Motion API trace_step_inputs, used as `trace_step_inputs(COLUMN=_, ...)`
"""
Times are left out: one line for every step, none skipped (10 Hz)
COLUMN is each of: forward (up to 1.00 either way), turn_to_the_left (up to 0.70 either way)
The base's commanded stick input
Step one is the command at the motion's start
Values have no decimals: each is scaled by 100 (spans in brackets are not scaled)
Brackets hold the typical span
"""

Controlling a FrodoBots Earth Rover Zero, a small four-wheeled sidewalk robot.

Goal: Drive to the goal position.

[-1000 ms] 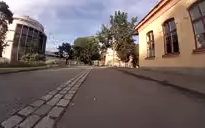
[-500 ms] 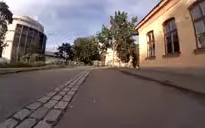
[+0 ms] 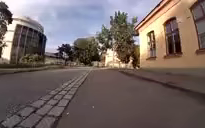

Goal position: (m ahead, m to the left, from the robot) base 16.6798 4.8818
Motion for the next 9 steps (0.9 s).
trace_step_inputs(forward=45, turn_to_the_left=0)
trace_step_inputs(forward=45, turn_to_the_left=0)
trace_step_inputs(forward=45, turn_to_the_left=0)
trace_step_inputs(forward=45, turn_to_the_left=0)
trace_step_inputs(forward=45, turn_to_the_left=0)
trace_step_inputs(forward=45, turn_to_the_left=0)
trace_step_inputs(forward=45, turn_to_the_left=0)
trace_step_inputs(forward=45, turn_to_the_left=0)
trace_step_inputs(forward=45, turn_to_the_left=0)
